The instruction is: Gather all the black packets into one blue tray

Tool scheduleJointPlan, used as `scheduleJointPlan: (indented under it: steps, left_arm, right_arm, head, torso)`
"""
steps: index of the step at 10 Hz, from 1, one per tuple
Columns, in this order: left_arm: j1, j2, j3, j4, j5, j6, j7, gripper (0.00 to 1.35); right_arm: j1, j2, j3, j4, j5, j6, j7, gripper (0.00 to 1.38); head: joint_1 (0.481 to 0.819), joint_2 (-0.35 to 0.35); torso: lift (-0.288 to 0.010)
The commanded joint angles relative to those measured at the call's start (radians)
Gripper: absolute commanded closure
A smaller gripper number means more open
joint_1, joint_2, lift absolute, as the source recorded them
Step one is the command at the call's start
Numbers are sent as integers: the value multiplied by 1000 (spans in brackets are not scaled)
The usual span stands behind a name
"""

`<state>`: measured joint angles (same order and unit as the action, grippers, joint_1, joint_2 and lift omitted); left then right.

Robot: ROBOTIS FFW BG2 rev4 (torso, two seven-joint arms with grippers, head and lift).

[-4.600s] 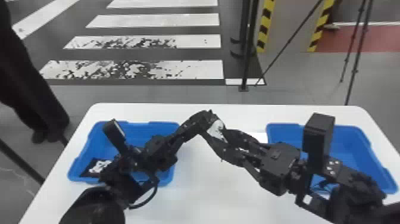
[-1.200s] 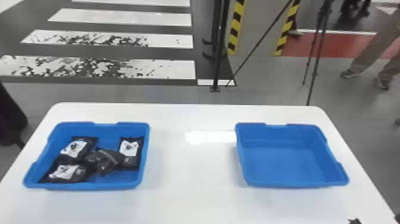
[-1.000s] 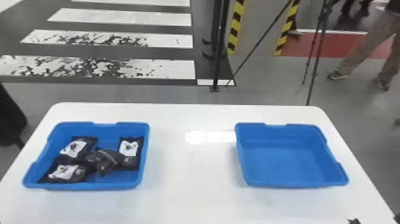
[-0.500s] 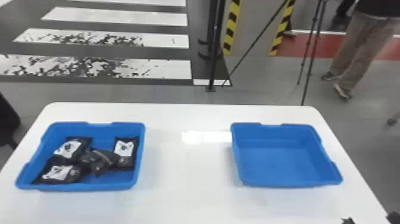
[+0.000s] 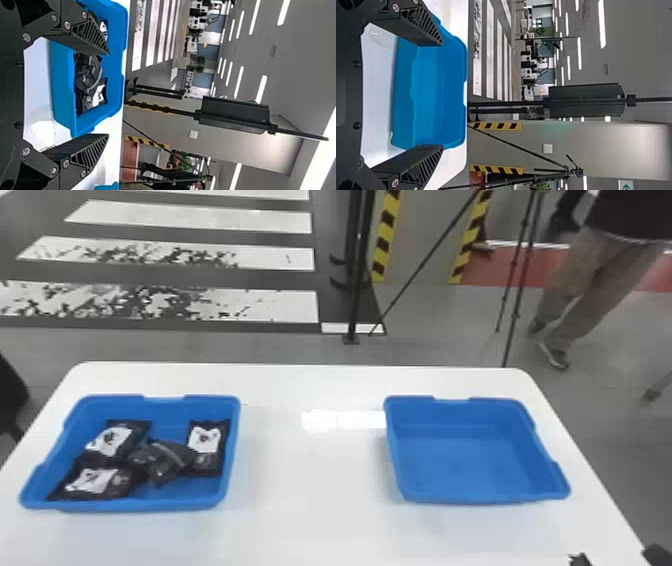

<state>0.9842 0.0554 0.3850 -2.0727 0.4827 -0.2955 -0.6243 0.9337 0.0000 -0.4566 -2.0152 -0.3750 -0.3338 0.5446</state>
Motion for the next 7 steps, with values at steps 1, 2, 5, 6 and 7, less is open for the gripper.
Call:
scheduleJointPlan:
  steps: [1, 2, 5, 6, 7]
  left_arm:
    - [-3, 1, 0, 0, 0, 3, 0, 315]
    - [-3, 3, -2, 0, 0, 8, 0, 315]
    - [-3, 4, -2, 0, 2, 16, 0, 289]
    - [-5, 6, -4, 0, 2, 18, 0, 285]
    - [-5, 6, -4, 0, 2, 18, 0, 285]
  right_arm:
    - [-4, 1, 2, 1, 0, 0, 0, 107]
    - [-4, 1, 0, 4, 0, 0, 0, 107]
    - [-6, 1, 2, 9, -4, 0, 0, 107]
    - [-6, 1, 2, 9, -4, 0, 0, 107]
    - [-6, 1, 2, 6, -4, 0, 0, 107]
  head:
    - [695, -110]
    - [695, -111]
    - [695, -114]
    - [695, -114]
    - [695, -115]
  torso:
    - [-110]
    - [-110]
    - [-110]
    - [-110]
    - [-110]
